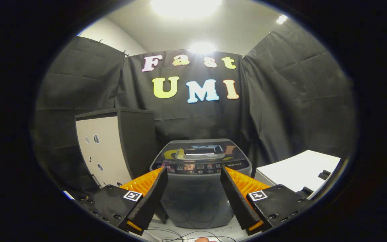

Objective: Put the clothes into the washing machine and then close the washing machine lid.

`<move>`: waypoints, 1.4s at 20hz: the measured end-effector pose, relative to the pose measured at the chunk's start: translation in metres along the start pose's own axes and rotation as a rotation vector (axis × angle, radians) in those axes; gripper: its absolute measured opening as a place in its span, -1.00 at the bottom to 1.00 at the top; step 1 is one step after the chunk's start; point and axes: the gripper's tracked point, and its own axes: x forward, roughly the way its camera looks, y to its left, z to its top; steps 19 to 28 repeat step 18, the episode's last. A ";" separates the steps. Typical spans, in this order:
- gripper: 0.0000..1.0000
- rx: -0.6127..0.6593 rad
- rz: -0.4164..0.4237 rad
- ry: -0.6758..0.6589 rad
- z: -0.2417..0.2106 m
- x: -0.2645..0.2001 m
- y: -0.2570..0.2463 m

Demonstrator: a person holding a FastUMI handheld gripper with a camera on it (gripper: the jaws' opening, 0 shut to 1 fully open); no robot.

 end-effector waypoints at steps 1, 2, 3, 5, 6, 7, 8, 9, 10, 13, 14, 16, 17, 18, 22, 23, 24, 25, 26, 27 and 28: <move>0.97 -0.003 -0.001 -0.001 -0.007 -0.008 0.001; 0.97 -0.012 0.008 0.000 -0.014 -0.014 0.005; 0.96 -0.027 0.010 0.006 -0.020 -0.020 0.007; 0.95 -0.047 0.013 0.000 -0.026 -0.031 0.008; 0.95 -0.051 0.014 -0.006 -0.028 -0.036 0.009; 0.95 -0.050 0.015 -0.011 -0.029 -0.041 0.009; 0.95 -0.045 0.020 -0.016 -0.030 -0.044 0.011; 0.95 -0.040 0.028 -0.017 -0.031 -0.047 0.012; 0.95 -0.036 0.030 -0.020 -0.031 -0.049 0.011; 0.95 -0.027 0.028 -0.026 -0.031 -0.055 0.004; 0.95 -0.024 0.026 -0.023 -0.033 -0.054 0.001; 0.95 -0.015 0.023 -0.024 -0.032 -0.055 -0.002; 0.95 -0.016 0.019 -0.024 -0.032 -0.055 -0.004; 0.95 -0.018 0.015 -0.023 -0.033 -0.055 -0.006; 0.95 -0.018 0.015 -0.023 -0.033 -0.055 -0.006; 0.95 -0.018 0.015 -0.023 -0.033 -0.055 -0.006; 0.95 -0.018 0.015 -0.023 -0.033 -0.055 -0.006; 0.95 -0.018 0.015 -0.023 -0.033 -0.055 -0.006; 0.95 -0.018 0.015 -0.023 -0.033 -0.055 -0.006; 0.95 -0.018 0.015 -0.023 -0.033 -0.055 -0.006; 0.95 -0.018 0.015 -0.023 -0.033 -0.055 -0.006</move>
